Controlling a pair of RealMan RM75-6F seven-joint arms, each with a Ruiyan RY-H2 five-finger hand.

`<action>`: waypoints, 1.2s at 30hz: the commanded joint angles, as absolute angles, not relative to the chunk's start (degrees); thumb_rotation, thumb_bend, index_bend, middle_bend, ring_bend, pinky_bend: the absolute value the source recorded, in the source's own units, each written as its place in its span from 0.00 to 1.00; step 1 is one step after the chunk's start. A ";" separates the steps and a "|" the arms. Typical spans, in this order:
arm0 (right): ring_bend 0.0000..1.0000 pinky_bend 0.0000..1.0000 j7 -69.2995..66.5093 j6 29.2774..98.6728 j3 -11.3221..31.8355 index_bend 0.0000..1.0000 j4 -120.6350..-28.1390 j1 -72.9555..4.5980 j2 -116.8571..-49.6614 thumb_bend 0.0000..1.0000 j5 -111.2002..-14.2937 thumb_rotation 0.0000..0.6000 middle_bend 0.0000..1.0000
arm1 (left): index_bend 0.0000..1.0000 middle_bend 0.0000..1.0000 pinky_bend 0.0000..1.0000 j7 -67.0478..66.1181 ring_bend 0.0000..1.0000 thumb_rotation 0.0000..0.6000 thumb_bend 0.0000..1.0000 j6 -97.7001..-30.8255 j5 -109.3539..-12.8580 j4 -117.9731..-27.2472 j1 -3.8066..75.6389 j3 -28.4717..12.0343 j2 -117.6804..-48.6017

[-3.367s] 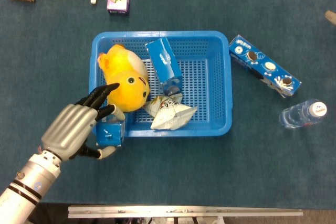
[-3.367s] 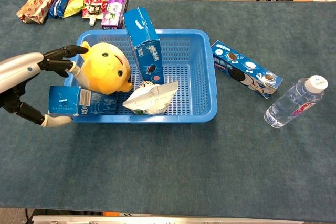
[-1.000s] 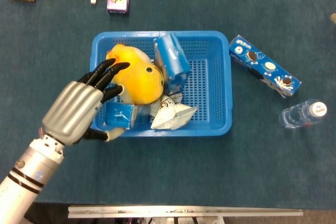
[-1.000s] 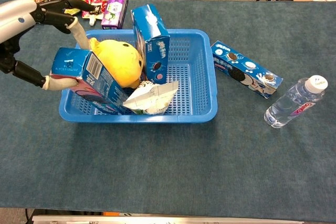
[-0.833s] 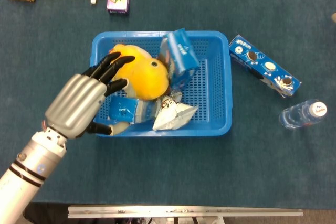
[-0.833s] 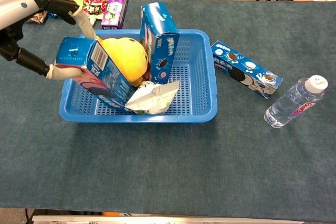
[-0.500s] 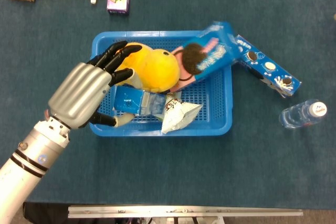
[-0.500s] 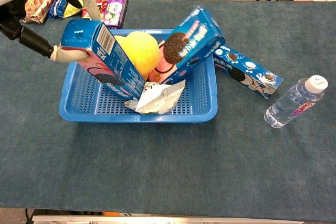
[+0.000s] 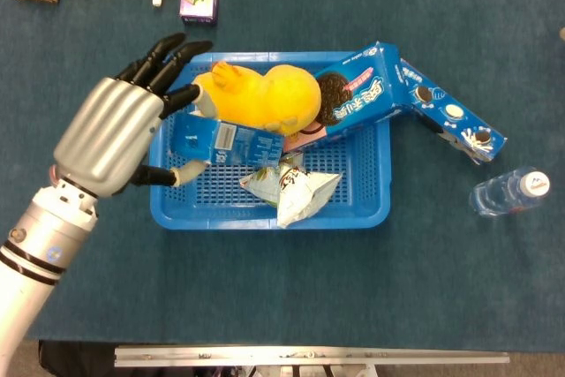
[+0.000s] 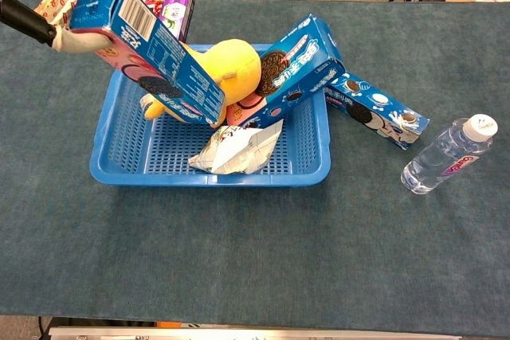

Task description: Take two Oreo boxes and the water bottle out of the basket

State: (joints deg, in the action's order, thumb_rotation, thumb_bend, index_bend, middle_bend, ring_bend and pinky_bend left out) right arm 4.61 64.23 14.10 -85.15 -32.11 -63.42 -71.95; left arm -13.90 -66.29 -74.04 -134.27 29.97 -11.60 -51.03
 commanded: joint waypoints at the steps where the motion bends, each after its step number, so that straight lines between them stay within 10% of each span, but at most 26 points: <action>1: 0.29 0.40 4.51 64.18 14.04 0.17 -84.96 -32.09 -63.58 0.00 -71.95 1.00 0.27 | 0.82 0.10 0.25 -14.46 0.04 1.00 0.18 -66.78 -73.48 -133.95 29.88 -11.72 -50.44; 36: 0.29 0.40 3.96 63.92 13.18 0.17 -83.23 -31.55 -65.70 0.00 -72.23 1.00 0.27 | 0.82 0.11 0.25 -18.29 0.04 1.00 0.18 -76.14 -70.56 -130.57 21.97 -8.54 -44.40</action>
